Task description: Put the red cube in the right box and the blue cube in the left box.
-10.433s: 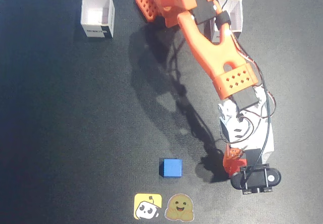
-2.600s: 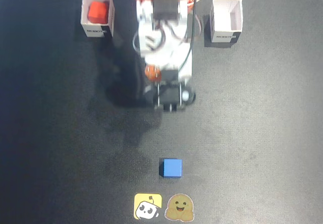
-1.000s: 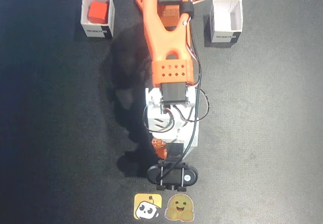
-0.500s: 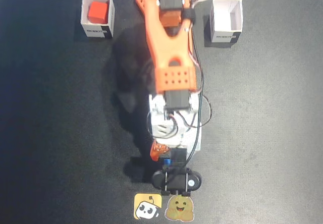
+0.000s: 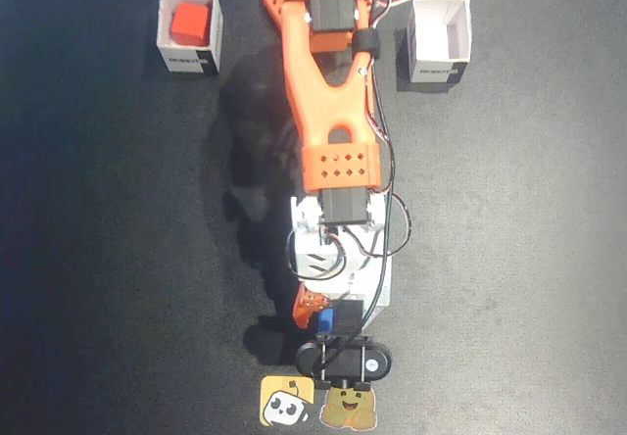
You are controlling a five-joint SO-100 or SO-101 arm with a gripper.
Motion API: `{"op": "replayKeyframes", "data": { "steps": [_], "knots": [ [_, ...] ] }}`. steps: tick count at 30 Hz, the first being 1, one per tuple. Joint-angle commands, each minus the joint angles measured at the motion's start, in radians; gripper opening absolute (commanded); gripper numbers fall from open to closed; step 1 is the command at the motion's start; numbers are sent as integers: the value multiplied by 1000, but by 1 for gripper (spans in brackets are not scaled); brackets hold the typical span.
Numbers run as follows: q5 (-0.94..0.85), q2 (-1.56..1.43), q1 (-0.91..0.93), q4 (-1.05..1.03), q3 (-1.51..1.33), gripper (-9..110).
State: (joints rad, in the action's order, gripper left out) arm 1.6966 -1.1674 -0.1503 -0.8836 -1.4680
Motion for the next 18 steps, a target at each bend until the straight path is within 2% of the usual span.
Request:
{"op": "replayKeyframes", "data": {
  "steps": [1, 12, 18],
  "knots": [
    [11, -3, -11, 37, 75, 24],
    [14, 49, -18, 133, 61, 23],
    [15, 71, -18, 143, 63, 19]
  ]
}}
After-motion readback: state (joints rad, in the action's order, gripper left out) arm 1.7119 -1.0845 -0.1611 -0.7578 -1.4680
